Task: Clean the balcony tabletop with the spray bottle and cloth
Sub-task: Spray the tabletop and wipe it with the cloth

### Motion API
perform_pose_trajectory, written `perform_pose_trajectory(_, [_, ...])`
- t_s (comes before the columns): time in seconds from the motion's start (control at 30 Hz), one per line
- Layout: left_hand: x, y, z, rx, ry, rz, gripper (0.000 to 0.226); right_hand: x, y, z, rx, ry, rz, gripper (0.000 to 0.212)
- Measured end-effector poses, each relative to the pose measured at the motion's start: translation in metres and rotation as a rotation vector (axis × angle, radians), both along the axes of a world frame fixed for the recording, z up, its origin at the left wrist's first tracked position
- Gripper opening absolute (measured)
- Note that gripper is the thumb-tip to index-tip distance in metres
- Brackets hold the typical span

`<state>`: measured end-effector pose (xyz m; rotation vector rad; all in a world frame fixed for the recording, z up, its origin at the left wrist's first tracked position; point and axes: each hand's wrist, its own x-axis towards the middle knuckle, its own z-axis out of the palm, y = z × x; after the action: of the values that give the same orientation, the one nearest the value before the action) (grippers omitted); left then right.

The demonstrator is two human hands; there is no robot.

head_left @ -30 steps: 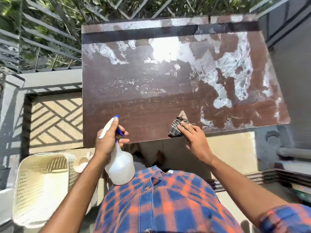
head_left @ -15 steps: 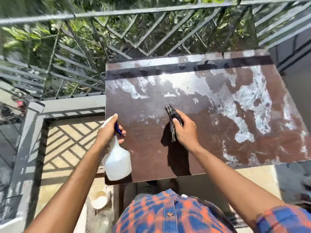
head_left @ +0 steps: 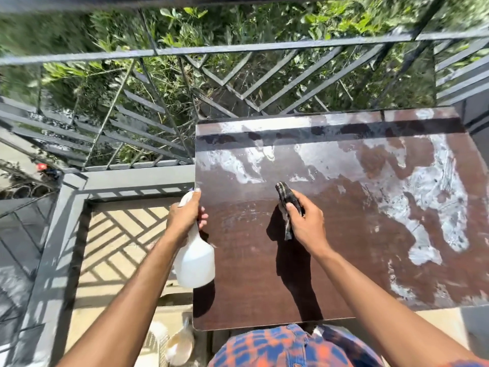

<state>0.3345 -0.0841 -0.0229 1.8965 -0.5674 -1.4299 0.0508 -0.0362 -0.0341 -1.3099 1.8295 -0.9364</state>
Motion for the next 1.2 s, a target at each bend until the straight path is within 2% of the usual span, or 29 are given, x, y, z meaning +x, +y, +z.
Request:
perform_pose_trajectory(0.23, [-0.026, -0.004, -0.004, -0.010, -0.060, -0.079, 0.044, -0.022, -0.003, -0.001, 0.017, -0.029, -0.056, 0.034])
perform_pose_trajectory(0.4, [-0.062, -0.005, 0.006, -0.035, 0.003, -0.163, 0.027, -0.042, 0.000, -0.004, 0.049, -0.044, -0.066, 0.035])
perform_pose_trajectory(0.63, [-0.104, -0.010, 0.006, -0.019, -0.079, -0.178, 0.047, -0.068, 0.002, -0.006, 0.063, -0.100, -0.088, 0.036])
perform_pose_trajectory(0.83, [-0.130, -0.006, 0.011, -0.021, -0.003, -0.187, 0.025, -0.084, 0.012, -0.009, 0.055, -0.131, -0.100, 0.035])
perform_pose_trajectory(1.0, [-0.147, -0.005, 0.008, -0.009, -0.067, -0.252, 0.046, -0.096, 0.024, -0.008, 0.052, -0.152, -0.132, 0.034])
perform_pose_trajectory(1.1, [-0.167, -0.002, 0.020, -0.014, 0.040, -0.342, 0.028, -0.105, 0.031, -0.008, 0.048, -0.142, -0.150, 0.034])
perform_pose_trajectory(1.2, [-0.188, -0.003, 0.027, -0.006, 0.135, -0.405, 0.022, -0.114, 0.035, -0.008, 0.036, -0.138, -0.178, 0.034])
